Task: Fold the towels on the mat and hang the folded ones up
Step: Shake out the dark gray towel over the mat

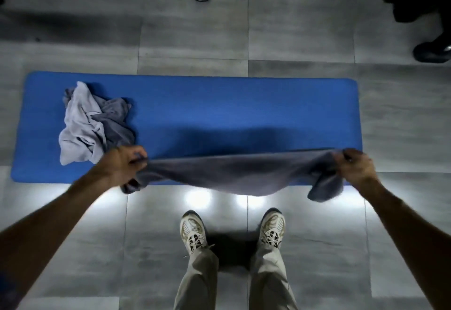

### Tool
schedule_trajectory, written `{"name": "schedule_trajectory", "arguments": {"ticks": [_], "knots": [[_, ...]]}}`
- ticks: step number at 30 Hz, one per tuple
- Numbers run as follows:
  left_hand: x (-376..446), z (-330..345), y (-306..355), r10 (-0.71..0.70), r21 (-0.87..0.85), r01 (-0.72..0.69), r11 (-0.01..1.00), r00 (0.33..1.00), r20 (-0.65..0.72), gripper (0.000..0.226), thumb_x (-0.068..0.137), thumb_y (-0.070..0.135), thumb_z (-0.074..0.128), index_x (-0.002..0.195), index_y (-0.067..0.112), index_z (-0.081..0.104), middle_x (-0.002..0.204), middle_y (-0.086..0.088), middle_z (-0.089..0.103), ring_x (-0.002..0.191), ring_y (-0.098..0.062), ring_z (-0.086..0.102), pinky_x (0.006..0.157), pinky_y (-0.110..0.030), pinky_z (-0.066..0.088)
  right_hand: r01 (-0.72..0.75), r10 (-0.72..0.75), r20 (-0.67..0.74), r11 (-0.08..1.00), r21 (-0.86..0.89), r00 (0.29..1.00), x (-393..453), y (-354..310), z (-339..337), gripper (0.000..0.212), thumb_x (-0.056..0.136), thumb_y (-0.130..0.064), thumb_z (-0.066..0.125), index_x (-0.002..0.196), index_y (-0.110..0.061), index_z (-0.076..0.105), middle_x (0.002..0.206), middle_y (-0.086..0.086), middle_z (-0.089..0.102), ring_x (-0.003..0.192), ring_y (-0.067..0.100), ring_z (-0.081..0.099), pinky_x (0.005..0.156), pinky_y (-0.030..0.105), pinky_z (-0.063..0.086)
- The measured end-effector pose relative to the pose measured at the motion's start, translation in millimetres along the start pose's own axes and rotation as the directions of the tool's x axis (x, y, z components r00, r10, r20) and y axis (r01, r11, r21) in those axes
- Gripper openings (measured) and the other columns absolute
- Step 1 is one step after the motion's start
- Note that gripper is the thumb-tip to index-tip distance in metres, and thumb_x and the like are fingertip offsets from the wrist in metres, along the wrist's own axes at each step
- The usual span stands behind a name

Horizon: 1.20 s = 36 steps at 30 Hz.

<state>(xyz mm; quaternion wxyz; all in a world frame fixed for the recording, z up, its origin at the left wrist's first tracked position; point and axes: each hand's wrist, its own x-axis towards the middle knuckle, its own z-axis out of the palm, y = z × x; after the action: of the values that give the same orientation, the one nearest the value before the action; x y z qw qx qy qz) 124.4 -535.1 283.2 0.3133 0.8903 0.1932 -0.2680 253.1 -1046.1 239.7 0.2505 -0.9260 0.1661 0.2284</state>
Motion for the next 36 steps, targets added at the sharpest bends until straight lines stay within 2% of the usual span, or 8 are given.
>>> {"name": "schedule_trajectory", "arguments": {"ticks": [3,5,11,17,20,22,30,36], "knots": [[36.4,-17.1,5.9,-0.005,-0.161,-0.021,0.987,0.986,-0.164,0.018,0.081,-0.008,0.067,0.080,0.008,0.061,0.051,0.016,0.061,0.057,0.015,0.058,0.062,-0.001,0.040,0.091,-0.083,-0.084,0.992,0.088,0.993,46.0,-35.9,3.4,0.030,0.089,-0.040,0.063,0.083,-0.010,0.065,0.076,0.008,0.061,0.076,0.023,0.057,0.063,0.029,0.043],[61.5,-31.6,6.4,-0.001,-0.232,-0.077,0.970,0.948,-0.319,0.023,0.072,0.005,0.080,0.073,0.021,0.064,0.053,0.028,0.060,0.058,0.017,0.056,0.065,0.001,0.041,0.197,-0.189,-0.209,0.980,0.018,0.959,77.0,-57.5,-1.8,0.043,0.089,-0.045,0.059,0.102,-0.005,0.069,0.095,0.017,0.069,0.092,0.029,0.065,0.078,0.037,0.050],[133.3,-49.2,-6.1,0.113,-0.133,-0.242,0.961,0.784,-0.610,0.019,0.085,0.028,0.052,0.080,0.043,0.062,0.069,0.029,0.059,0.066,0.007,0.051,0.071,-0.032,0.047,0.368,-0.454,-0.448,0.890,-0.268,0.770,142.8,-86.8,-31.4,0.050,0.089,-0.055,0.040,0.090,-0.009,0.060,0.090,0.023,0.065,0.084,0.040,0.062,0.076,0.051,0.049],[188.0,25.0,-53.0,0.132,-0.154,-0.275,0.949,0.791,-0.598,0.024,0.082,0.058,0.062,0.096,0.040,0.068,0.079,0.020,0.067,0.077,-0.002,0.058,0.087,-0.041,0.052,0.508,-0.619,-0.337,0.781,-0.363,0.709,174.5,-29.4,11.8,0.042,0.095,-0.043,0.046,0.098,-0.007,0.065,0.090,0.025,0.067,0.079,0.041,0.063,0.070,0.045,0.051],[216.7,95.2,-60.0,0.160,-0.021,-0.206,0.978,0.817,-0.553,0.024,0.088,0.027,0.060,0.103,0.014,0.072,0.092,0.002,0.074,0.081,0.007,0.061,0.082,-0.016,0.045,0.502,-0.606,-0.337,0.791,-0.349,0.721,206.5,13.7,74.1,0.033,0.090,-0.028,0.049,0.093,-0.002,0.070,0.086,0.029,0.067,0.076,0.045,0.064,0.067,0.043,0.050],[242.7,143.7,-75.3,0.233,0.084,-0.224,0.971,0.801,-0.552,0.026,0.088,0.019,0.059,0.101,0.001,0.071,0.100,-0.018,0.072,0.092,-0.024,0.068,0.086,-0.033,0.049,0.453,-0.553,-0.373,0.830,-0.325,0.745,232.2,42.0,123.6,0.030,0.089,-0.026,0.051,0.092,-0.003,0.071,0.086,0.027,0.067,0.077,0.044,0.064,0.067,0.044,0.051],[331.9,306.0,-166.0,0.245,0.202,-0.170,0.965,0.858,-0.452,0.021,0.085,0.017,0.055,0.090,0.009,0.073,0.096,-0.010,0.070,0.083,-0.035,0.068,0.072,-0.046,0.056,0.365,-0.458,-0.206,0.855,-0.368,0.865,290.8,162.0,302.3,0.018,0.088,-0.017,0.058,0.081,-0.007,0.070,0.084,0.020,0.068,0.076,0.044,0.061,0.062,0.045,0.053],[320.3,360.0,-210.3,0.142,0.293,-0.026,0.956,0.913,-0.382,0.012,0.084,0.016,0.068,0.095,0.019,0.071,0.097,-0.005,0.071,0.083,-0.034,0.068,0.067,-0.044,0.056,0.275,-0.409,-0.169,0.814,-0.512,0.897,286.5,213.5,323.3,0.007,0.081,-0.014,0.064,0.082,-0.013,0.071,0.086,0.014,0.066,0.080,0.041,0.059,0.067,0.044,0.053]]}}
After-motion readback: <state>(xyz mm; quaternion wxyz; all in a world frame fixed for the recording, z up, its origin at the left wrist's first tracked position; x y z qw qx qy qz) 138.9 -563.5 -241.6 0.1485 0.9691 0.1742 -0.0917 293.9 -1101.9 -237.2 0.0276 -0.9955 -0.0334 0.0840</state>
